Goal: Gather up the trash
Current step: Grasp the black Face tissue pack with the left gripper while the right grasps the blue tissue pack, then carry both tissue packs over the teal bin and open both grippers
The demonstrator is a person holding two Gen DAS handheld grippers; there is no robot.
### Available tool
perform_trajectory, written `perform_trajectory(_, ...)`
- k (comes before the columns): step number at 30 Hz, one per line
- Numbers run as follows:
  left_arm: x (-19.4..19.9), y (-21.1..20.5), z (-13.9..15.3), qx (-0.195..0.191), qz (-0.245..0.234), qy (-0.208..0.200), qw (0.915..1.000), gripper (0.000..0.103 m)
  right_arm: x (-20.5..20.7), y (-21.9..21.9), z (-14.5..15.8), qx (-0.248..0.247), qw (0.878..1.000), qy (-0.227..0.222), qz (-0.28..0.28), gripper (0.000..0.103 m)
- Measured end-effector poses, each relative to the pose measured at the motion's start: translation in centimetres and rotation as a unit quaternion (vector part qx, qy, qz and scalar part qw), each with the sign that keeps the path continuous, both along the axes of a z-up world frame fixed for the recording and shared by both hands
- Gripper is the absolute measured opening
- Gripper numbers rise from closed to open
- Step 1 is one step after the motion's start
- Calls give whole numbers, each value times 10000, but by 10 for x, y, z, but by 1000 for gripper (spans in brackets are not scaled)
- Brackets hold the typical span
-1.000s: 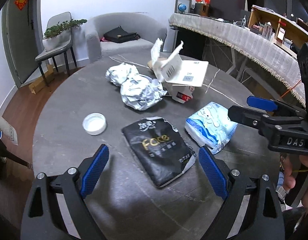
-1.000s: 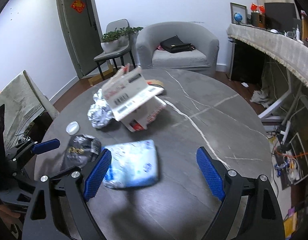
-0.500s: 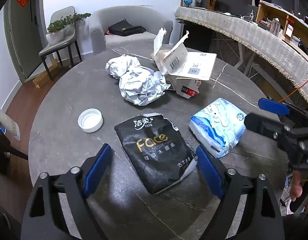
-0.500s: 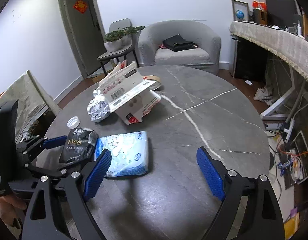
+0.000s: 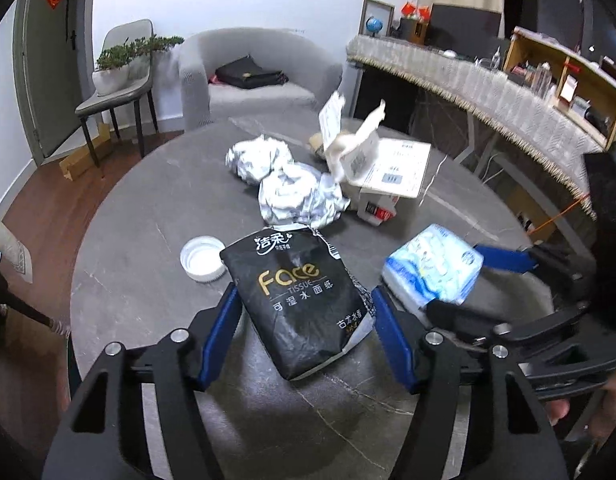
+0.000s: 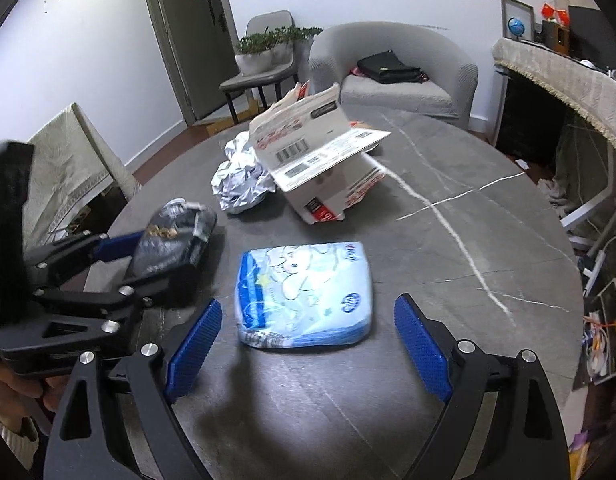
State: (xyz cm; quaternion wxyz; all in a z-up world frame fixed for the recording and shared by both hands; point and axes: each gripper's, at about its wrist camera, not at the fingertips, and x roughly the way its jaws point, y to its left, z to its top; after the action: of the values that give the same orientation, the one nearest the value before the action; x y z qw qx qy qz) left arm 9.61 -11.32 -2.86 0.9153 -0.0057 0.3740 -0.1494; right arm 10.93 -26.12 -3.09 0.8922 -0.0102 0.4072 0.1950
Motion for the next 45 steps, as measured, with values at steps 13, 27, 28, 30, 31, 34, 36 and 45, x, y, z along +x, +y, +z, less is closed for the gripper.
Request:
perform_trajectory(13, 0, 48, 18, -182, 373, -219, 9989, 68, 10, 22, -4, -257, 9995, 143, -129, 89)
perform_trajectory(27, -5, 131, 19, -157, 952, -276, 9950, 68, 12, 65, 15, 5, 9998, -171, 91, 71)
perform_trajectory(28, -4, 140, 17, -129, 1027, -266, 9943, 68, 12, 70, 18, 63, 9996, -221, 143, 71)
perform_trajectory(30, -3, 153, 15, -114, 1133, -226, 9932, 68, 13, 81, 22, 139, 9992, -271, 246, 71)
perform_trajectory(31, -3, 159, 13, -115, 1179, -198, 9928, 68, 13, 87, 24, 168, 9990, -289, 283, 71)
perform_trajectory(34, -2, 178, 8, -91, 1333, -111, 9910, 68, 17, 104, 28, 297, 9982, -339, 383, 71)
perform_trajectory(36, -2, 192, 4, -31, 1435, -63, 9896, 68, 18, 115, 30, 376, 9976, -355, 452, 71)
perform_trajectory(45, 2, 244, -36, 221, 1760, 455, 9831, 68, 21, 175, 41, 521, 9940, -573, 776, 71)
